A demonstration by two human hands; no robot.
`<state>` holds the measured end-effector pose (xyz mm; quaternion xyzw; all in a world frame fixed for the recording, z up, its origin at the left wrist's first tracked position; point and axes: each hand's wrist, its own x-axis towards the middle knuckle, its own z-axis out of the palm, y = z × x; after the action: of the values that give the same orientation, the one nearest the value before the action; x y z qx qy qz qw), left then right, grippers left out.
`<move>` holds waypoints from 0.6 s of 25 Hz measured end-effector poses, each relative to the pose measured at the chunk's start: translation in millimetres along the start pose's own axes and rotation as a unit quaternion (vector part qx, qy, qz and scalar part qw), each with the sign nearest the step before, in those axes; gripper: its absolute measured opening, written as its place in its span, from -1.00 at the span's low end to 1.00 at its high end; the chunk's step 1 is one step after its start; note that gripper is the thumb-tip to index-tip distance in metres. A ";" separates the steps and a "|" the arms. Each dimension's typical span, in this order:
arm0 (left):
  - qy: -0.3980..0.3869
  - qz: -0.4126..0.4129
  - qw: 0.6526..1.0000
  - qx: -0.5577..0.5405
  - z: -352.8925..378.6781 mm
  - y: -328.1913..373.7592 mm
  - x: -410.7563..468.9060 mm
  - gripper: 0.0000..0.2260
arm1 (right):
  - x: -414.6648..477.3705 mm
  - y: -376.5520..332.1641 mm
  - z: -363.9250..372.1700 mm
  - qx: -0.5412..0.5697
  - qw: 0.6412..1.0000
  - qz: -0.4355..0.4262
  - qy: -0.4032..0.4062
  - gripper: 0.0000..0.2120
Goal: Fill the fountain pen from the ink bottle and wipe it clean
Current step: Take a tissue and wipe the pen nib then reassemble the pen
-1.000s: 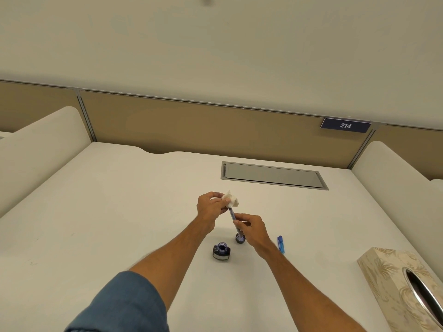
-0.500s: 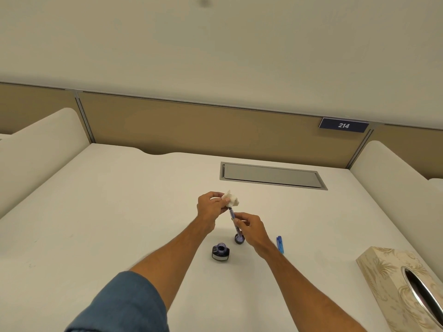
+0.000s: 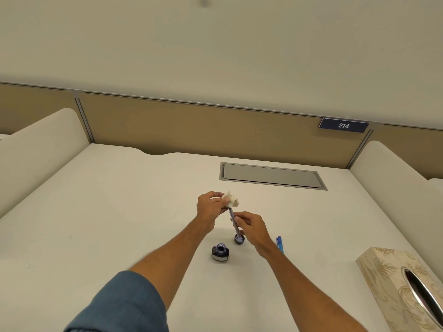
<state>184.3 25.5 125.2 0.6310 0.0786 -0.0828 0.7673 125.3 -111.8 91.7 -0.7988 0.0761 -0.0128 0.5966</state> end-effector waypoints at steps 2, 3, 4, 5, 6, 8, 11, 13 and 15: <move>0.002 -0.002 1.000 0.006 0.6 -1.8 -0.5 -0.84 | 0.2 -0.8 -0.1 -0.007 1.000 -0.007 0.010 -0.81; 0.002 -0.004 1.000 0.011 1.3 -2.6 -1.0 -0.83 | 0.2 -1.2 0.2 -0.013 1.000 -0.009 0.016 -0.80; 0.000 -0.004 1.000 0.013 2.2 -3.1 -1.5 -0.83 | 0.7 -1.6 0.4 -0.015 1.000 -0.010 0.021 -0.81; -0.002 -0.005 1.000 0.012 2.8 -3.4 -2.1 -0.83 | 1.5 -1.1 0.7 -0.013 1.000 -0.009 0.025 -0.82; -0.006 -0.004 1.000 0.010 3.1 -3.4 -2.6 -0.84 | 2.3 0.1 0.8 -0.009 1.000 -0.007 0.024 -0.83; -0.010 0.000 1.000 0.006 3.1 -2.8 -2.6 -0.84 | 2.1 1.0 1.5 -0.001 1.000 -0.002 0.008 -0.85; -0.007 0.006 1.000 0.010 2.7 -2.3 -1.4 -0.83 | 0.2 0.4 2.1 0.006 1.000 -0.010 -0.001 -0.82; 0.001 0.002 1.000 0.014 3.2 -1.8 -0.5 -0.83 | -0.4 -1.9 1.7 -0.010 1.000 -0.021 0.018 -0.76; 0.000 0.000 1.000 0.015 4.0 -1.7 -0.4 -0.83 | 0.9 -3.5 1.7 -0.021 0.999 -0.023 0.037 -0.76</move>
<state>183.6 21.3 124.4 0.6426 0.0771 -0.0842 0.7577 126.8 -109.4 94.5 -0.8117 0.0800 -0.0543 0.5760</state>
